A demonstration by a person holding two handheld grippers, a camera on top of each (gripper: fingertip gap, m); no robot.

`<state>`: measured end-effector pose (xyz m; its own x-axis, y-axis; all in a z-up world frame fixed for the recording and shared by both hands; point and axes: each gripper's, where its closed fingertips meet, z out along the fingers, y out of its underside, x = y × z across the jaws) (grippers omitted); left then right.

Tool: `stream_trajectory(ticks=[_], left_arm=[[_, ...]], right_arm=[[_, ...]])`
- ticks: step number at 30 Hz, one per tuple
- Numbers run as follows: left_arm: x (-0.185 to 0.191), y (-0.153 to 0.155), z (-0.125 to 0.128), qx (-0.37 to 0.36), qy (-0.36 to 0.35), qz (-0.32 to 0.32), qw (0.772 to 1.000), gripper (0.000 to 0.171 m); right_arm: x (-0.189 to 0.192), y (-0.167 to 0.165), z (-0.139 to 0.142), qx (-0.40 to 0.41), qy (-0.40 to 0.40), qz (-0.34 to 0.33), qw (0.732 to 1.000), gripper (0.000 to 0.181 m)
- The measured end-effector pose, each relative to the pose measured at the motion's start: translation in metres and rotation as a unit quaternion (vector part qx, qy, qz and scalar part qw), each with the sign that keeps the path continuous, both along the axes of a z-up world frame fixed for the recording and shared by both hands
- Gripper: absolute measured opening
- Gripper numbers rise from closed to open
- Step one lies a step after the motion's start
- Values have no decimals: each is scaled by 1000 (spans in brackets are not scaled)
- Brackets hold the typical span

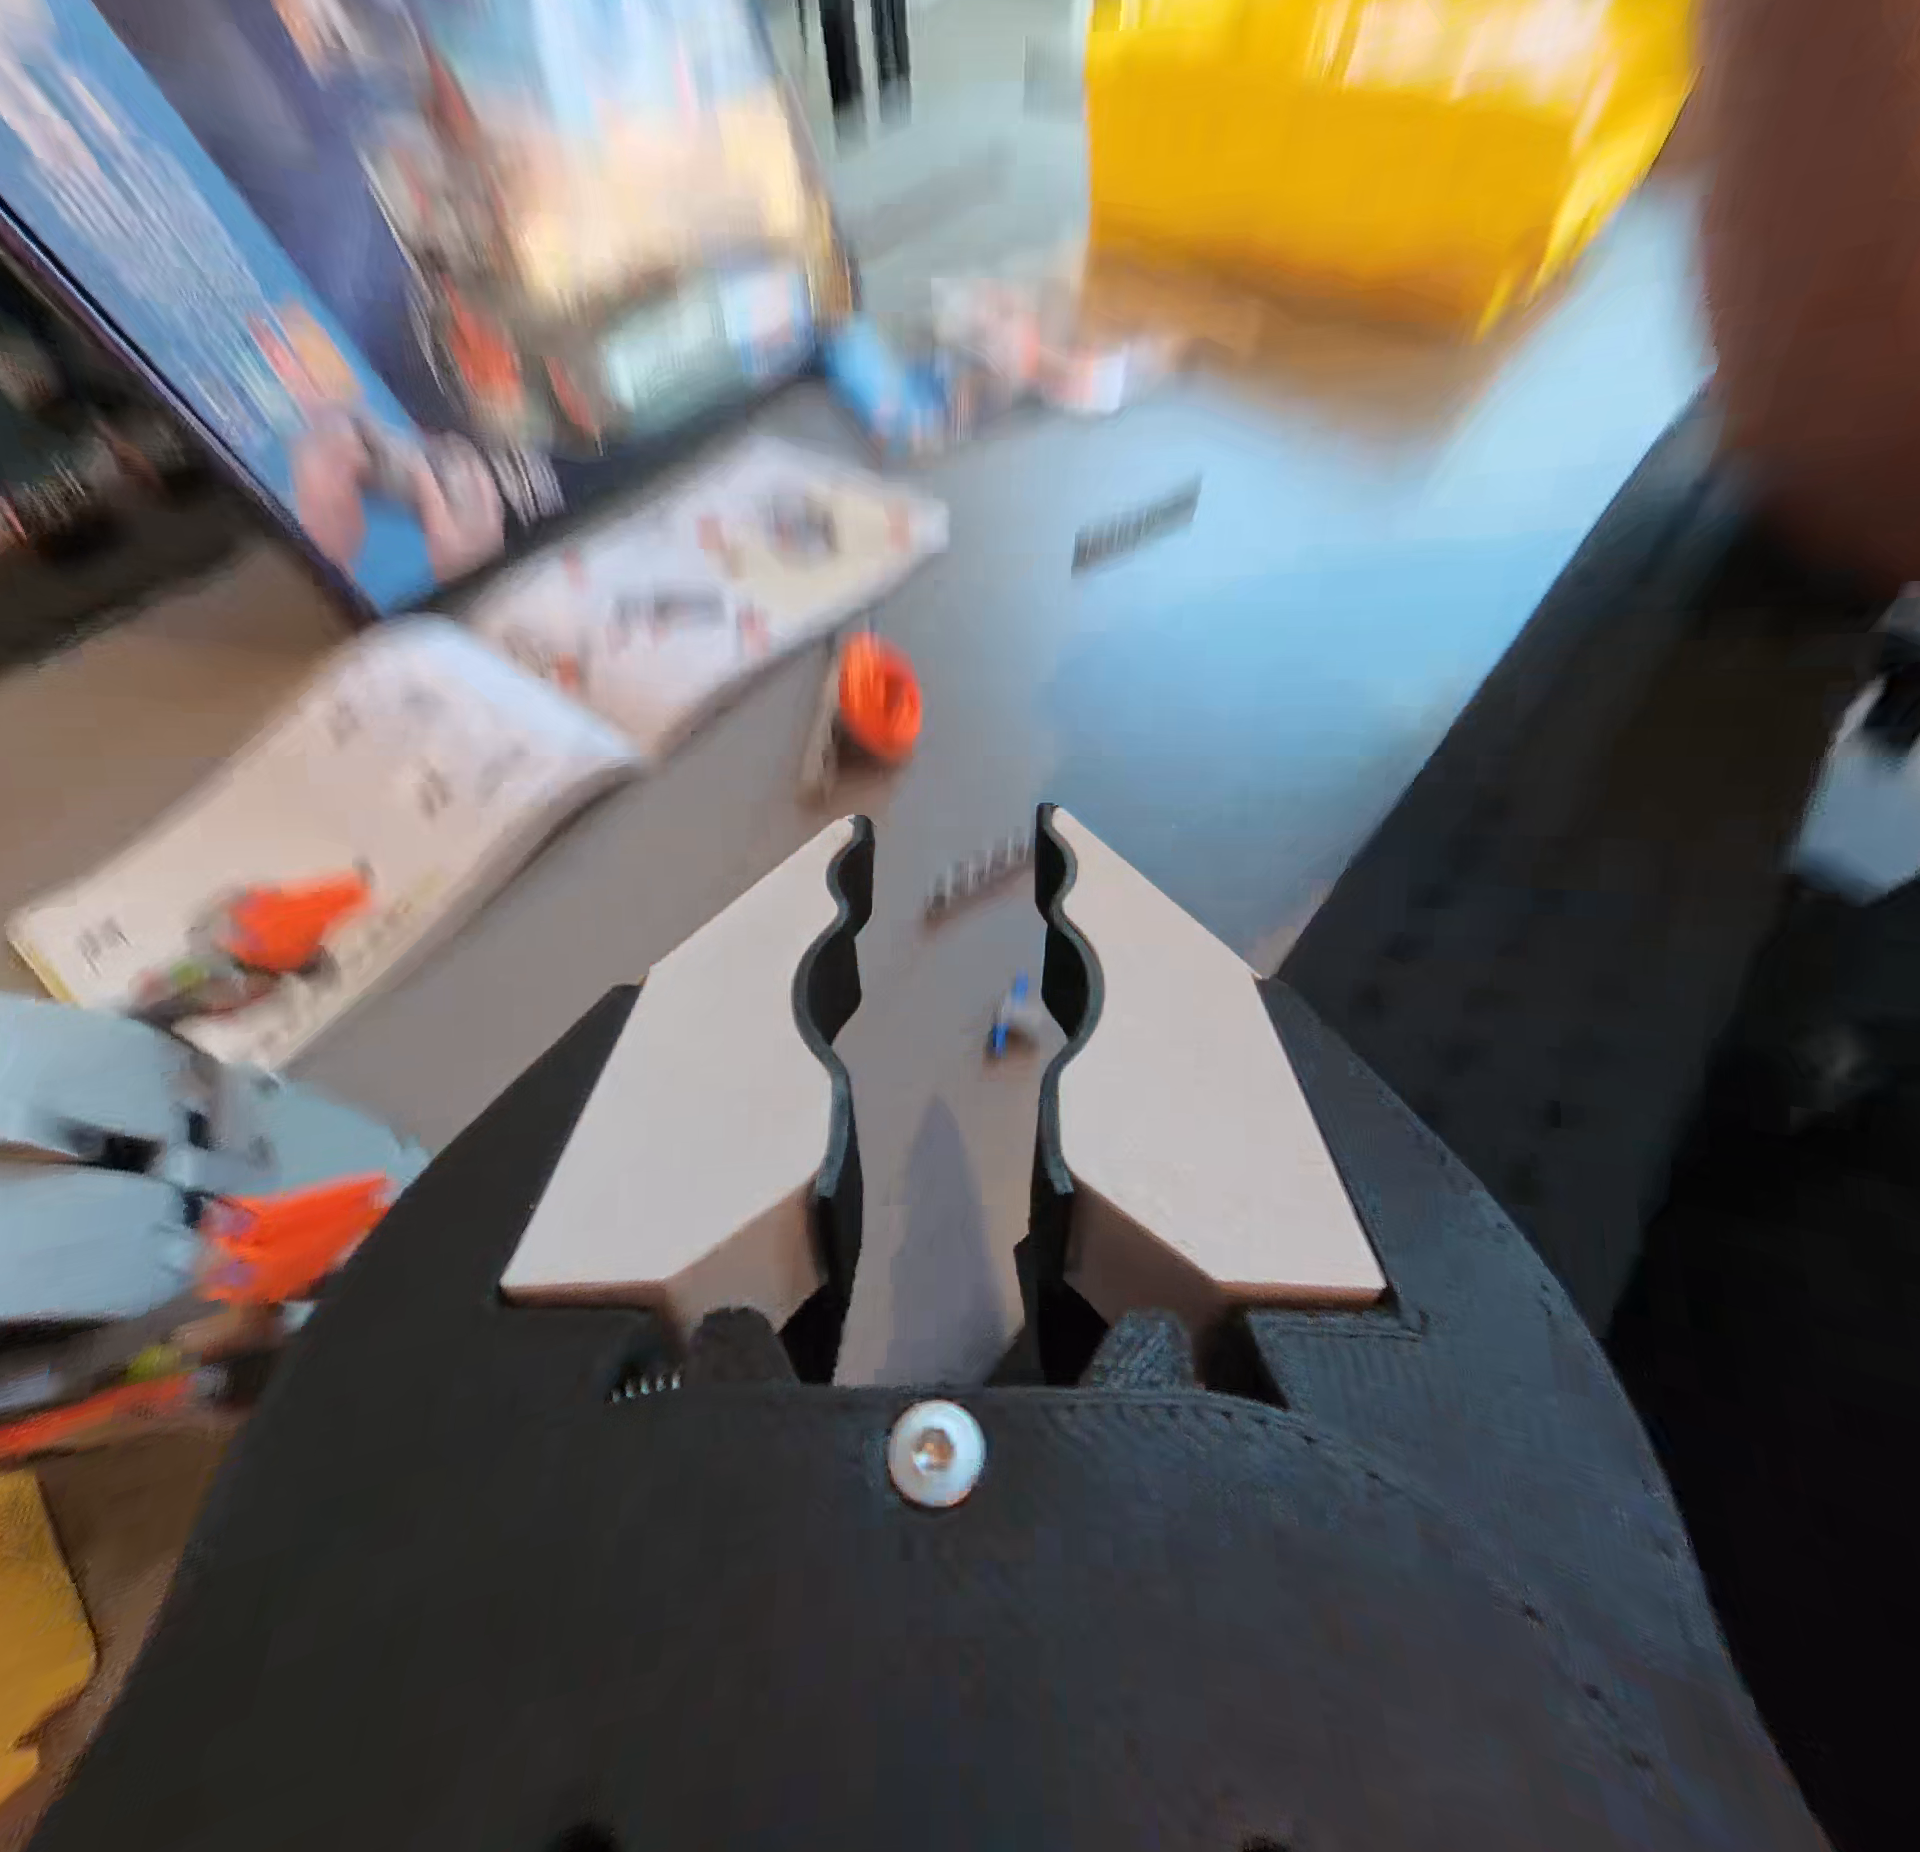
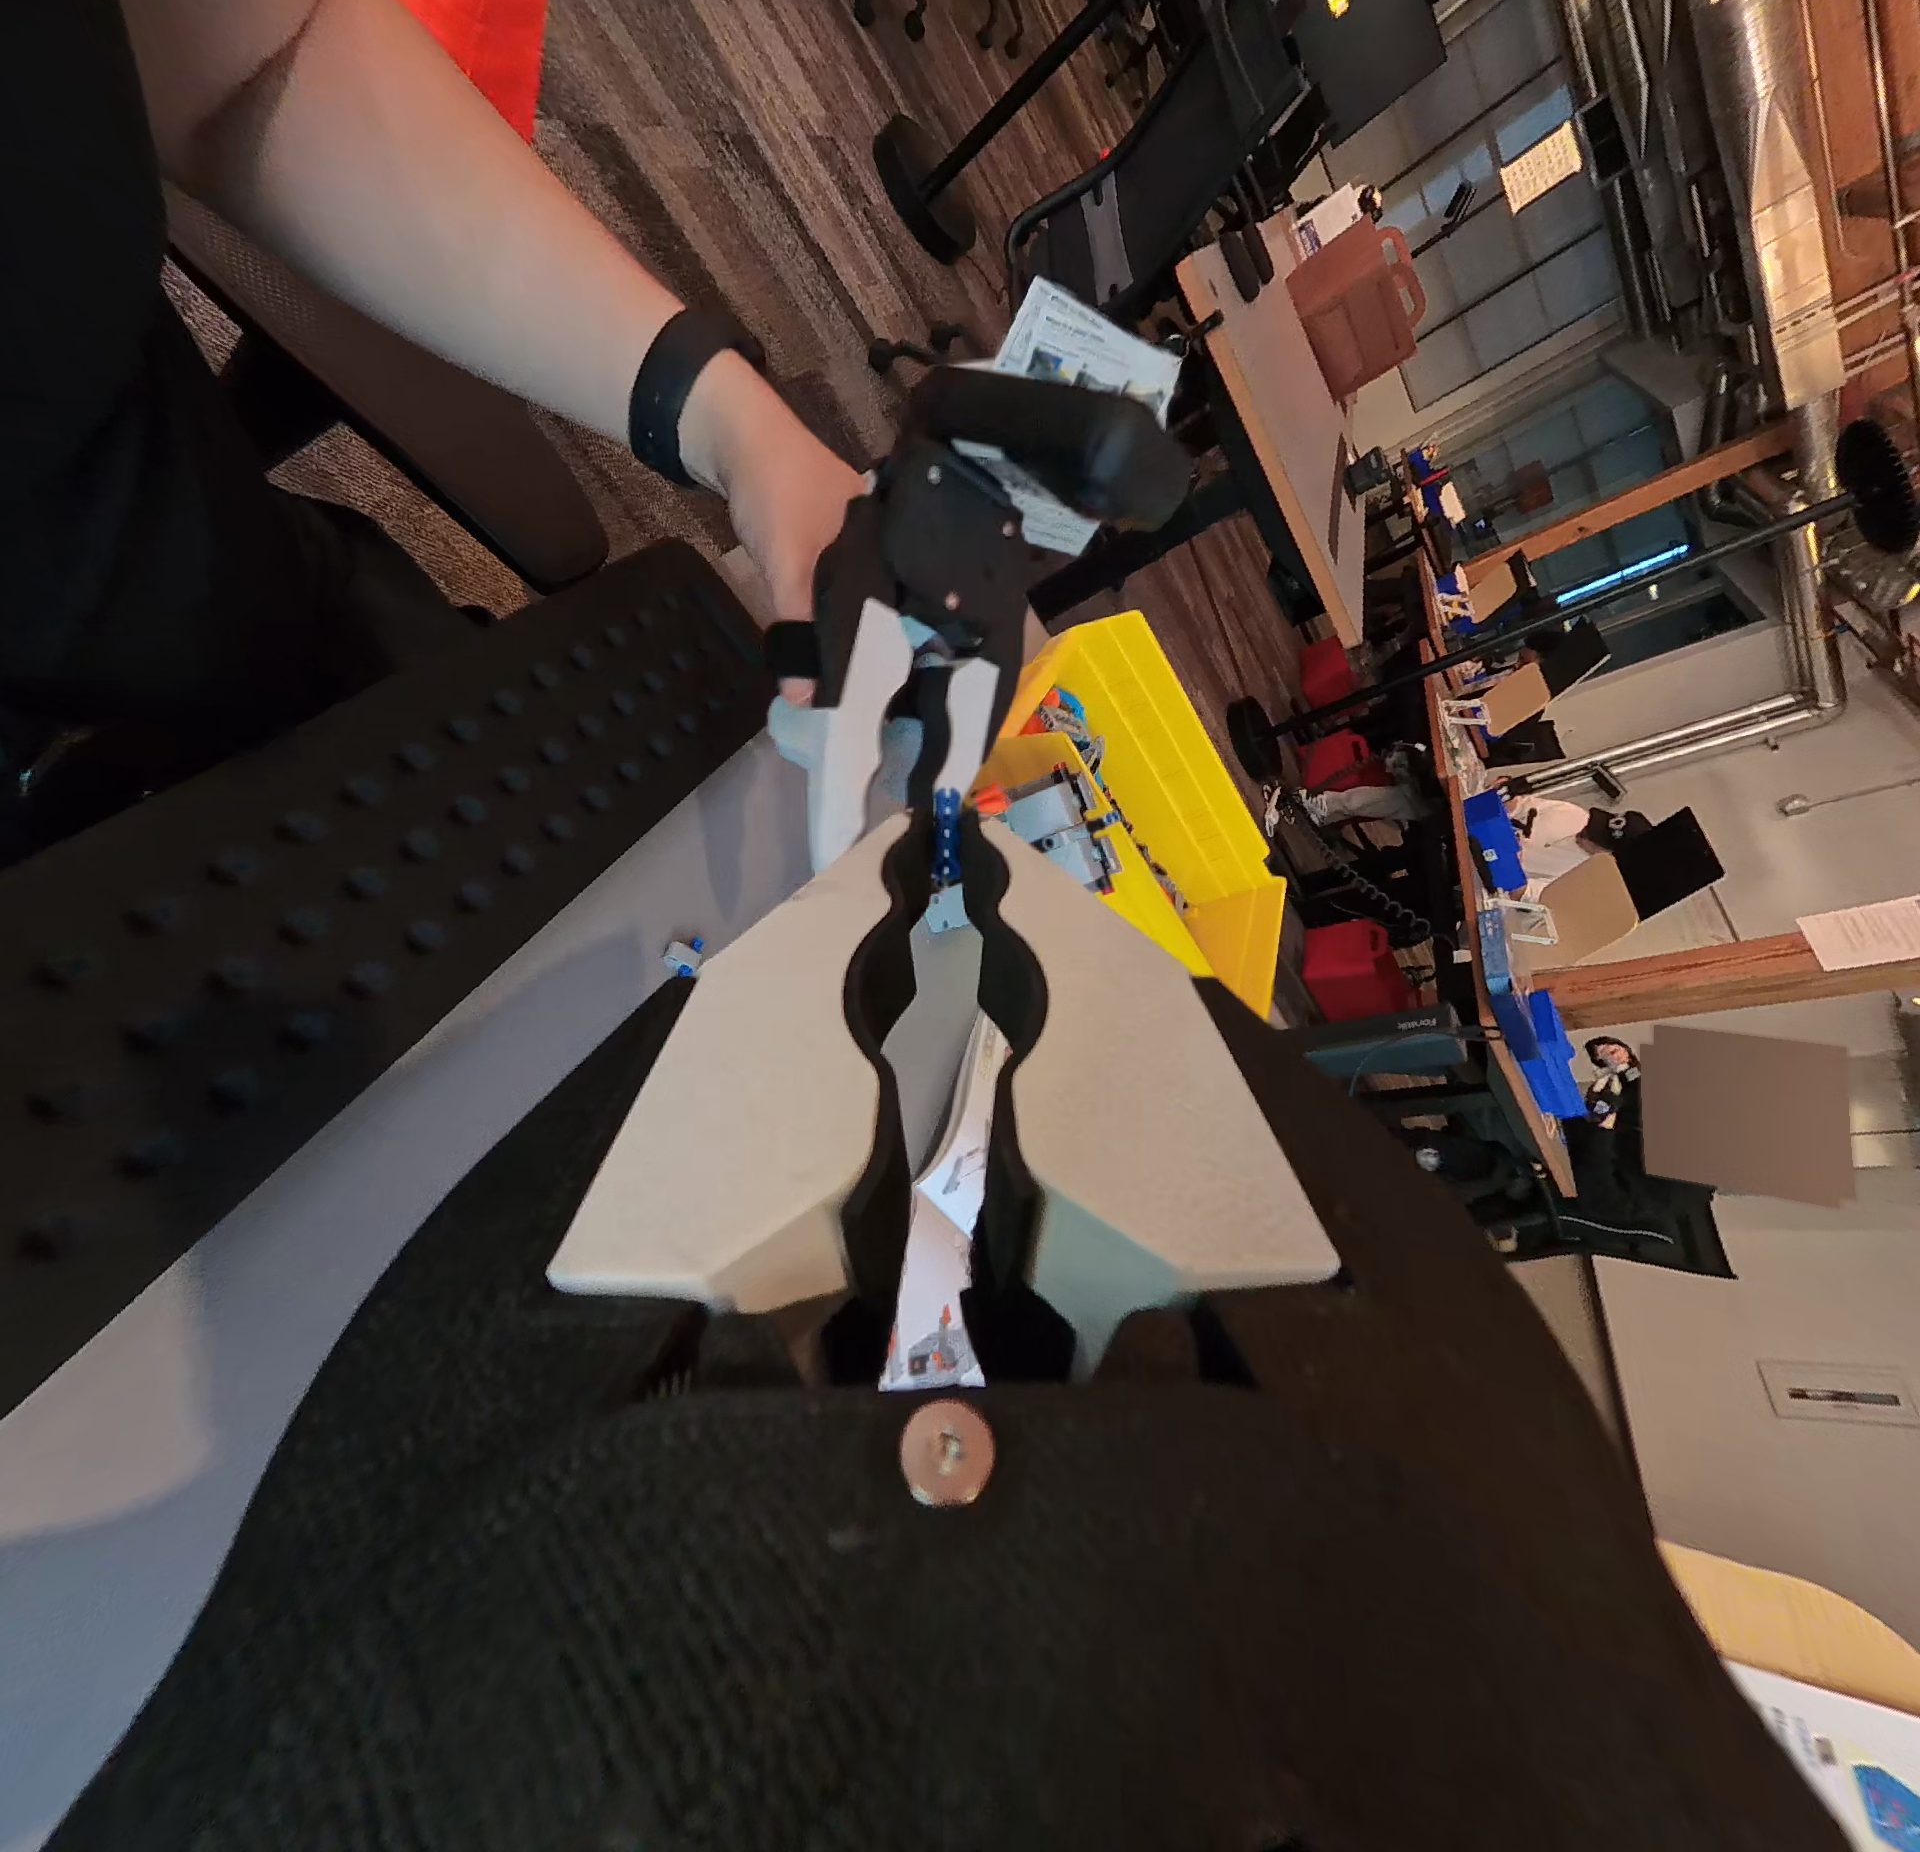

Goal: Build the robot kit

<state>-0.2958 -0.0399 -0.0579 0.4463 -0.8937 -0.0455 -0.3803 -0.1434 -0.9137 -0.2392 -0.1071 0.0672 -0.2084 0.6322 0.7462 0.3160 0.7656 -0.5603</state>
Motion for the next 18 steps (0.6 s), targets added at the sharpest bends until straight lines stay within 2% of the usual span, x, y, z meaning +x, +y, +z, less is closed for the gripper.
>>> stream_trajectory(ticks=[3,5,11,18], left_arm=[[3,-4,-42,-34,80,-14,996,30],[5,-8,-59,-44,123,-32,991,29],[0,-16,-90,-74,212,-81,971,33],[0,-12,-104,-72,235,-108,963,31]], right_arm=[[0,5,-4,-7,-6,-9,1000,4],[1,9,-6,-7,-8,-15,1000,4],[4,13,-7,-11,-9,-21,1000,4],[5,16,-6,-8,-9,-26,1000,4]])
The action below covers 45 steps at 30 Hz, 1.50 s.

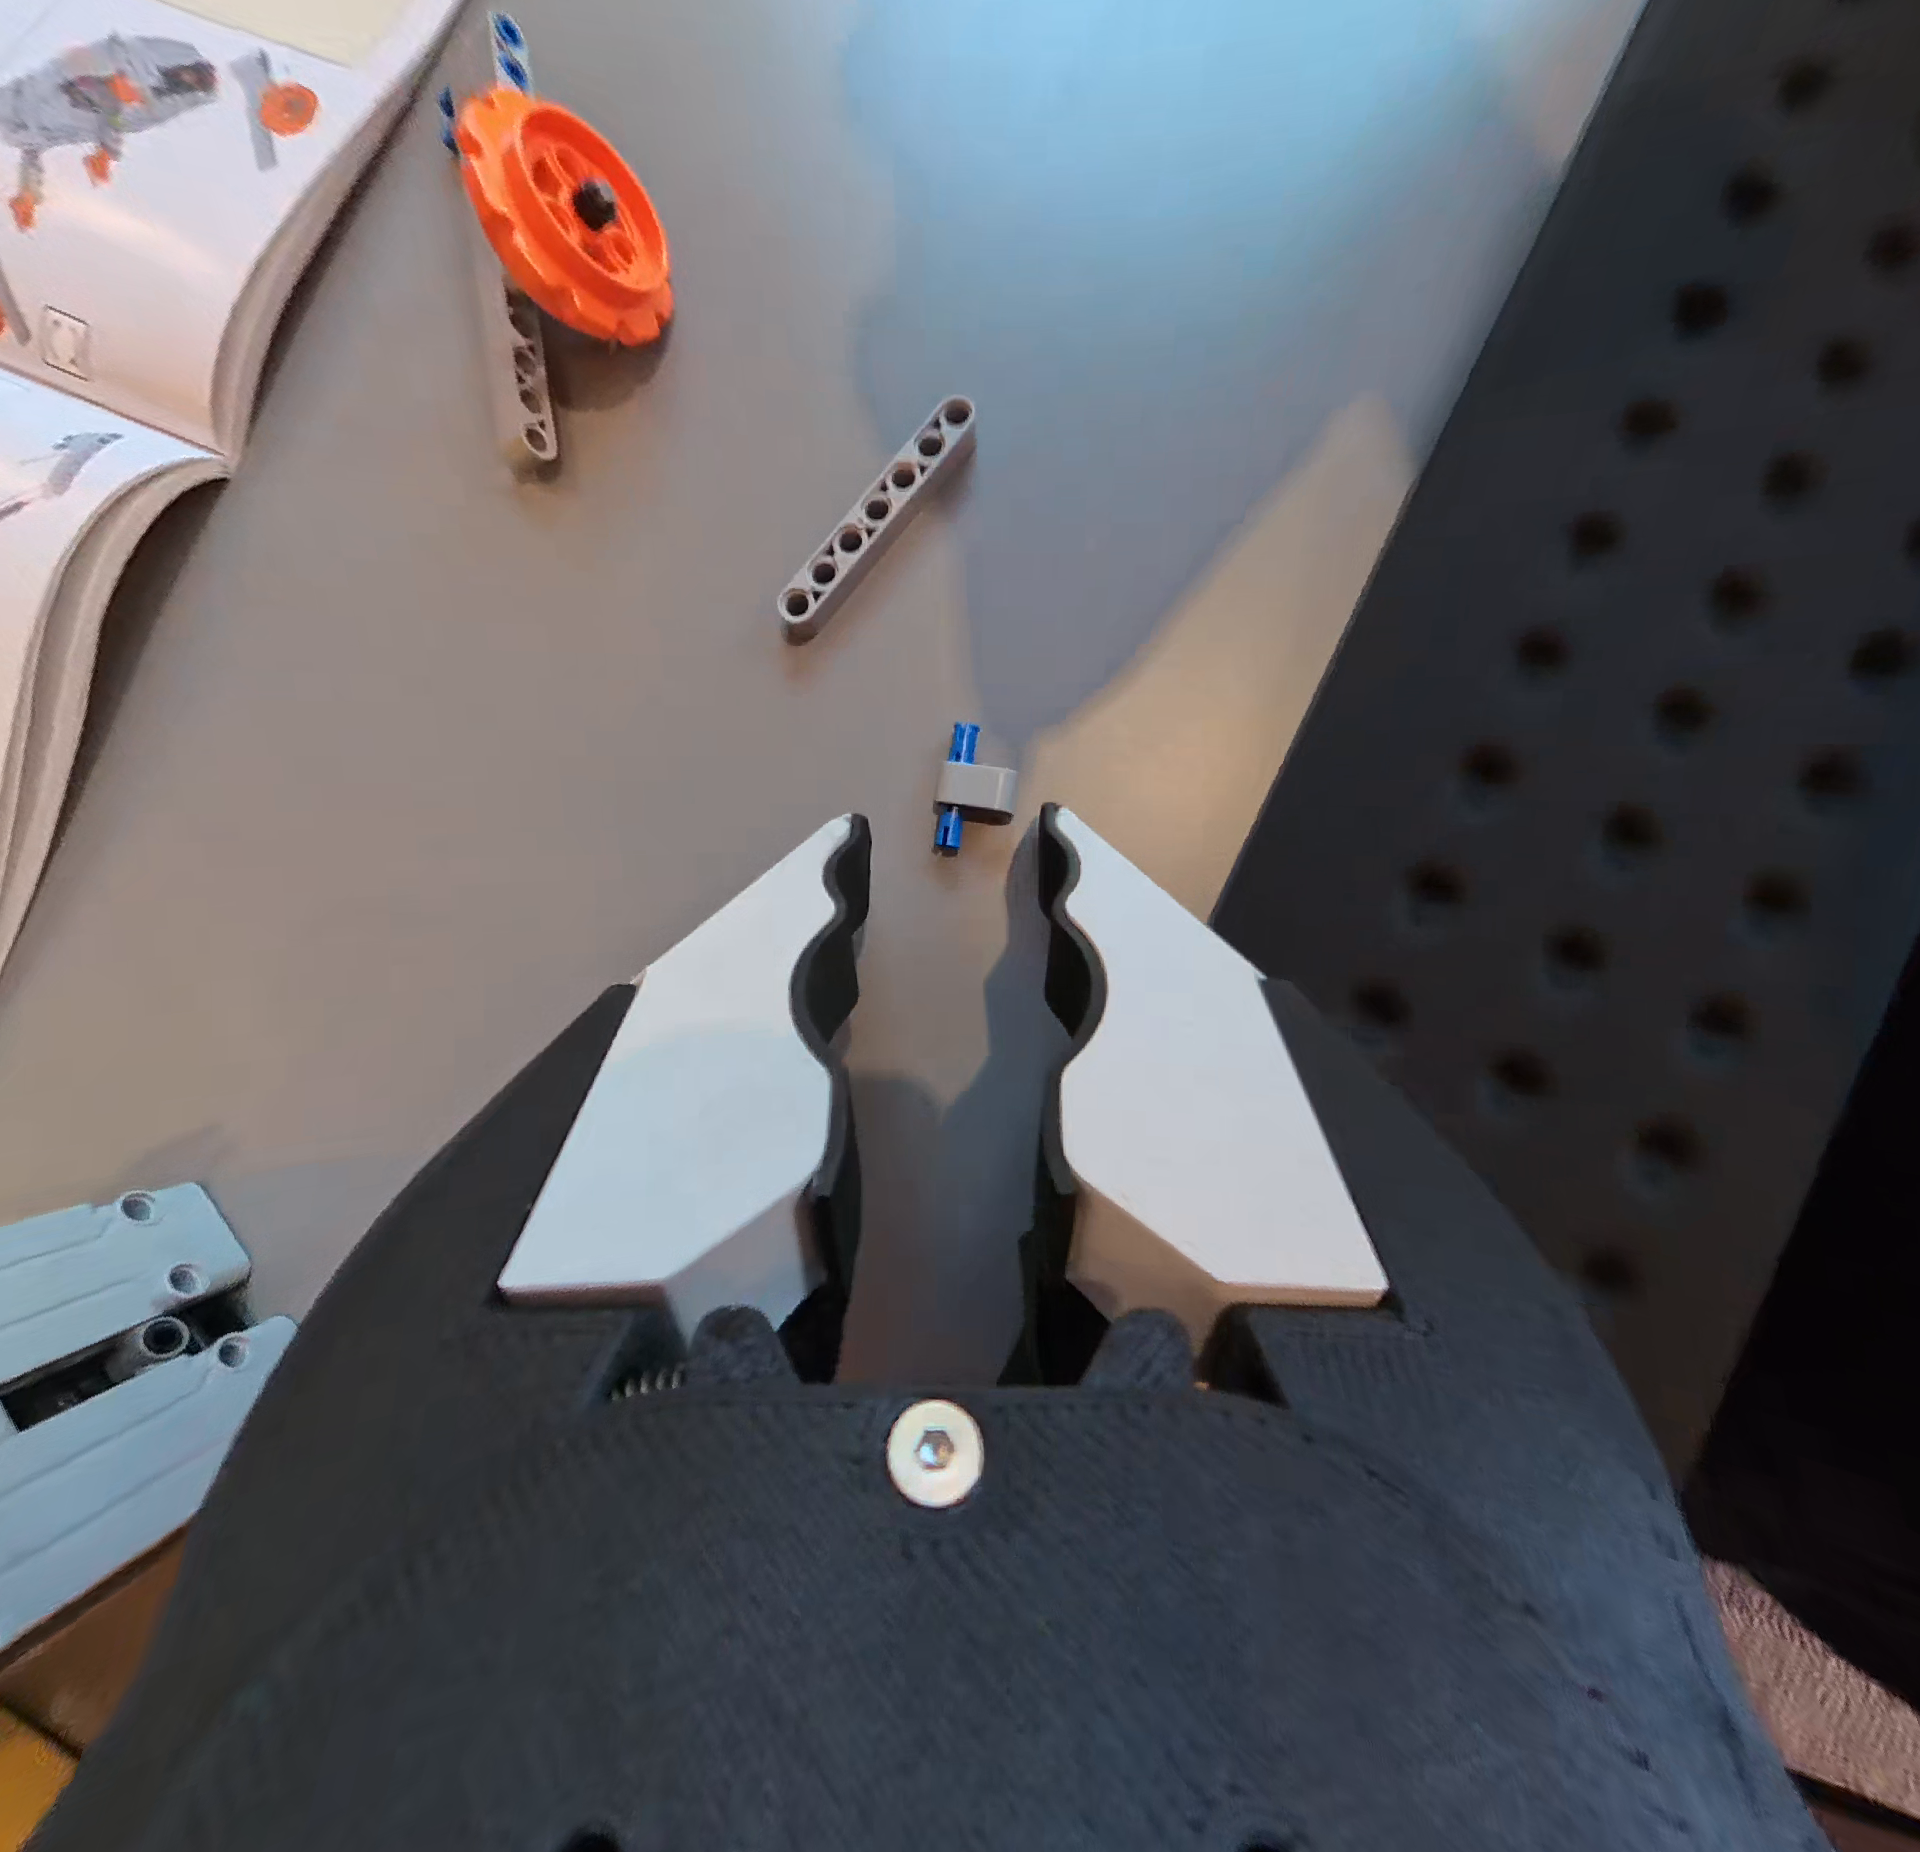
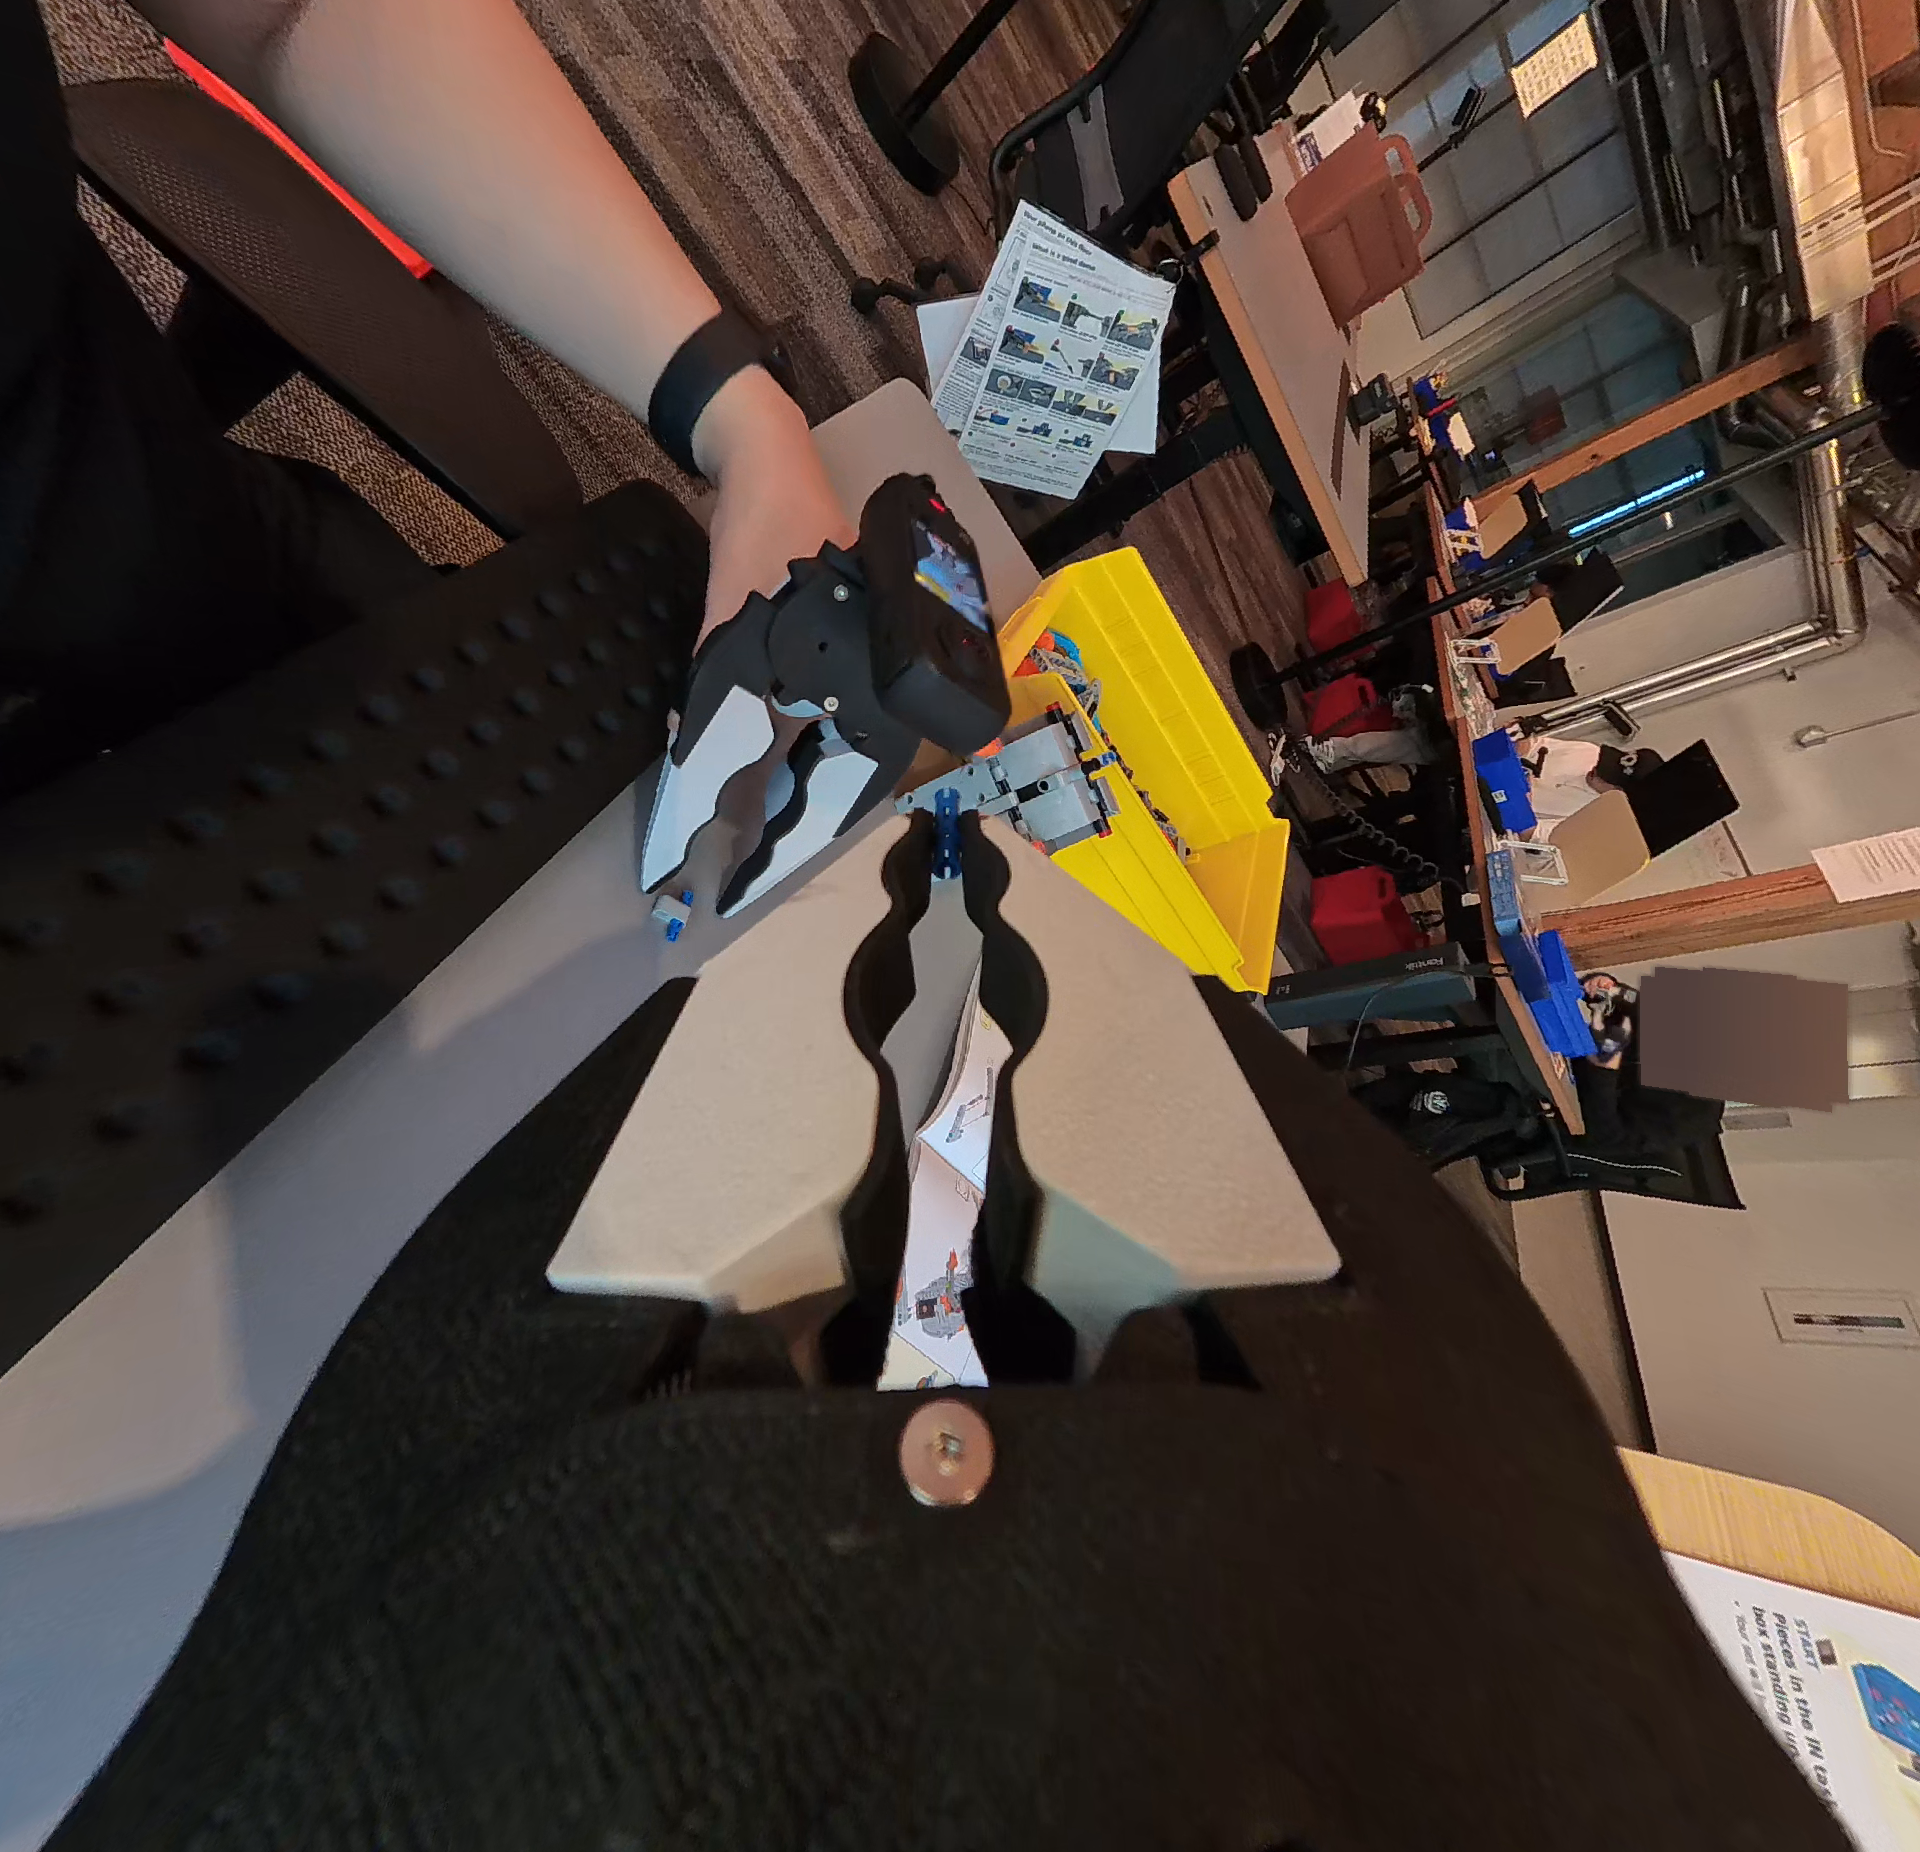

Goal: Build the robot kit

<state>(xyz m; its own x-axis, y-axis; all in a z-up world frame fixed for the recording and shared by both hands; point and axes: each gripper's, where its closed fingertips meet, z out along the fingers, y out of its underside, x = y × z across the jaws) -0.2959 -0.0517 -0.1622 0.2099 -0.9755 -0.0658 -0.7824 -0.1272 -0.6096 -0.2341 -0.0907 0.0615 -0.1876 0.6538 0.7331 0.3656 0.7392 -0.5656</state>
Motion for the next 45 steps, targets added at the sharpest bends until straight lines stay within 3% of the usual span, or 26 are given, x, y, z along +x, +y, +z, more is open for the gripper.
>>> stream_trajectory(ticks=[11,21,26,29,32,35,38,41,45], left_arm=[[6,4,-1,-11,-22,-6,1000,14],[7,2,0,-27,-28,-2,999,19],[7,7,-2,-8,-30,-3,1000,14],[5,12,1,42,-11,1,999,13],[15,11,48,71,-112,23,991,14],[19,1,121,121,-230,44,965,13],[20,-13,176,212,-282,48,934,13],[25,-31,208,269,-305,34,913,14],[30,-45,228,310,-315,29,896,13]], right_arm=[[0,4,-6,-2,-10,-9,1000,4],[2,5,-6,0,-14,-11,1000,4],[2,6,-10,1,-23,-15,1000,5],[0,8,-12,-1,-23,-16,1000,4],[-4,7,-9,6,-6,-11,1000,4],[-12,4,7,29,34,-7,999,4],[-19,-8,21,57,64,4,996,4],[-25,-22,26,89,69,8,994,4],[-29,-30,32,121,74,8,990,4]])
